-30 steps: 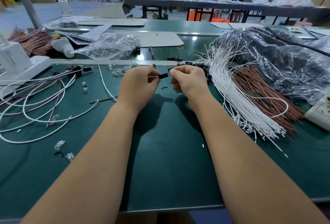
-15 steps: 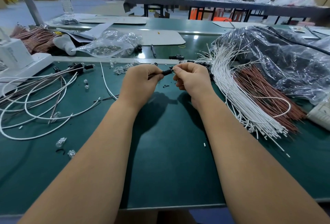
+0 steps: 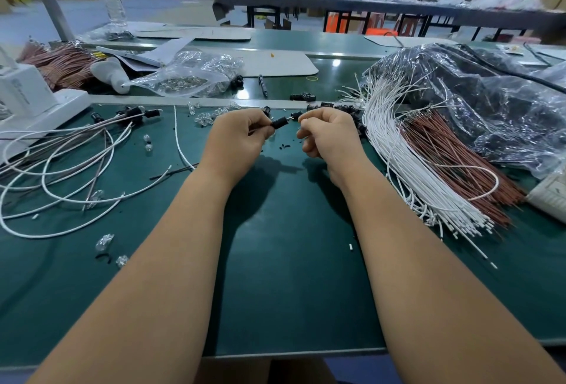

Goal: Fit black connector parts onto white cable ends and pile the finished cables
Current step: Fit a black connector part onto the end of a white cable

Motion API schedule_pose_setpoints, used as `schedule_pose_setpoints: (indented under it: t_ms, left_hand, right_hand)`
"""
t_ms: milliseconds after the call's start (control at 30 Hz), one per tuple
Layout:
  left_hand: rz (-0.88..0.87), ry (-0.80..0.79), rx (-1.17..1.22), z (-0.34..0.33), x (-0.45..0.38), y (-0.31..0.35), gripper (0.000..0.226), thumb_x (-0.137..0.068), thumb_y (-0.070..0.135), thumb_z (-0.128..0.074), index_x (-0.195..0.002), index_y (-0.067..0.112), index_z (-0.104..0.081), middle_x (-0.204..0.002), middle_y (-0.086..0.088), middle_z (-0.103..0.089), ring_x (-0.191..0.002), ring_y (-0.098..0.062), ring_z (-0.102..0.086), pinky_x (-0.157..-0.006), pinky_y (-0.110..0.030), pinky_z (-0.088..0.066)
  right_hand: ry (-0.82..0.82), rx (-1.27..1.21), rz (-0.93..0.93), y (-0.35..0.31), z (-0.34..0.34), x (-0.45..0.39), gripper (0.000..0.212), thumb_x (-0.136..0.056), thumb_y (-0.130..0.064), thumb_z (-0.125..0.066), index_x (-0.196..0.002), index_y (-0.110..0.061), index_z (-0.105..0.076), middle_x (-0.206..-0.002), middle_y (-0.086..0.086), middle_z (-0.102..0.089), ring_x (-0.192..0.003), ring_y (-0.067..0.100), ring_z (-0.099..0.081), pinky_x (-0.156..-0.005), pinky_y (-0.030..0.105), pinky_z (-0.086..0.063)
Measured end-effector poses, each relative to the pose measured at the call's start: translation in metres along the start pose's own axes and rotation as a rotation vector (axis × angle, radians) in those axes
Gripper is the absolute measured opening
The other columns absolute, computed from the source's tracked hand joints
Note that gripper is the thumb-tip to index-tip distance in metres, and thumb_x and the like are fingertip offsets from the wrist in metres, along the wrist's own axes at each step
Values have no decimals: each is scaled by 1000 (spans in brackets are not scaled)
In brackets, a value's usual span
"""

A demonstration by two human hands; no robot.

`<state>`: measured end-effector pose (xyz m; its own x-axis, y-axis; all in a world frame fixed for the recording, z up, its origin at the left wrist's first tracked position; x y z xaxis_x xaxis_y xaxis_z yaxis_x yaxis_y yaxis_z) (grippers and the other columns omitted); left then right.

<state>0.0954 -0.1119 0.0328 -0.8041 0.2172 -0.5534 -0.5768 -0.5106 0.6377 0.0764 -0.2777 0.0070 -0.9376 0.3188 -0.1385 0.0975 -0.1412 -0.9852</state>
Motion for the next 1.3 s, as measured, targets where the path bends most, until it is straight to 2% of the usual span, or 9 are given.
schedule_pose_setpoints:
  t_ms: [133, 267, 367, 600, 733, 933, 1100, 1200, 1300]
  left_hand:
    - [-28, 15, -74, 1, 0, 0, 5, -85, 11, -68, -86, 11, -73, -72, -4, -66, -69, -22, -58, -65, -28, -41]
    - [-30, 21, -32, 4, 0, 1, 7, -85, 10, -67, -87, 13, -74, -68, -1, -63, -64, -16, -53, -58, -18, -36]
    - [1, -4, 31, 2, 1, -1, 9, -86, 9, -65, -83, 12, -73, -68, -9, -64, -60, -14, -47, -56, -23, -35]
    - [60, -71, 126, -5, 2, -4, 12, -89, 7, -61, -81, 5, -70, -74, -23, -62, -61, -16, -42, -58, -26, -32]
    - [83, -94, 200, -7, 2, -6, 11, -89, 6, -61, -84, 1, -70, -81, -27, -65, -68, -17, -48, -67, -30, -38]
    - [63, -53, 242, -3, 1, -4, 13, -89, 7, -64, -82, 17, -70, -67, -5, -62, -58, -8, -44, -57, -18, -37]
    - [45, -6, 202, 1, 0, -3, 10, -87, 8, -67, -83, 16, -71, -58, 9, -56, -49, 1, -41, -51, -12, -34]
    - [57, 1, 145, 3, 1, -7, 11, -86, 8, -67, -79, 15, -70, -54, 11, -53, -47, -1, -40, -49, -13, -32]
    - [121, 31, 15, 11, 1, -21, 12, -87, 14, -65, -77, 20, -68, -59, 4, -57, -54, -13, -45, -56, -27, -35]
  right_hand:
    - [-16, 217, 71, -2, -3, 1, 24, -83, 3, -51, -73, -15, -63, -71, 2, -64, -51, 9, -59, -49, 20, -46]
    - [3, 378, 193, -11, -2, 2, 19, -82, -5, -62, -83, -24, -69, -89, -3, -69, -77, 12, -62, -71, 22, -52]
    - [38, 282, 250, -18, 2, 4, 15, -83, -9, -67, -90, -22, -72, -88, -5, -68, -70, 3, -56, -72, 22, -51]
    - [58, 162, 301, -28, 3, 7, 10, -82, -10, -73, -85, -20, -73, -70, -13, -64, -55, -7, -52, -64, 11, -46]
    - [42, 94, 281, -28, 2, 8, 13, -80, -9, -76, -83, -21, -73, -69, -10, -65, -59, 0, -53, -64, 15, -50]
    - [6, 36, 254, -27, -1, 8, 17, -80, -8, -75, -76, -24, -73, -55, -15, -61, -56, 4, -50, -60, 14, -45]
    - [-36, -8, 264, -30, -4, 12, 14, -82, -9, -74, -78, -23, -72, -69, -1, -66, -60, 10, -52, -57, 14, -44]
    - [11, -203, 222, -30, 8, 10, 10, -90, -7, -64, -87, -16, -66, -77, 3, -68, -57, 8, -56, -56, 19, -45]
    - [181, -533, 133, -24, 40, 5, 13, -96, -5, -53, -89, -14, -59, -78, 4, -66, -58, 12, -58, -58, 24, -45]
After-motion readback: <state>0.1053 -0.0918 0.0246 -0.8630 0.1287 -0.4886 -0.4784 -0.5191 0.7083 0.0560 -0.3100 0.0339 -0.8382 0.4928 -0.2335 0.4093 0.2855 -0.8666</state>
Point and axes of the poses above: each hand's wrist, its own x-axis away from the middle knuckle, its own z-axis out of the back of the hand, y = z × x, the point moved 9 cm from there along -x, towards the middle knuckle
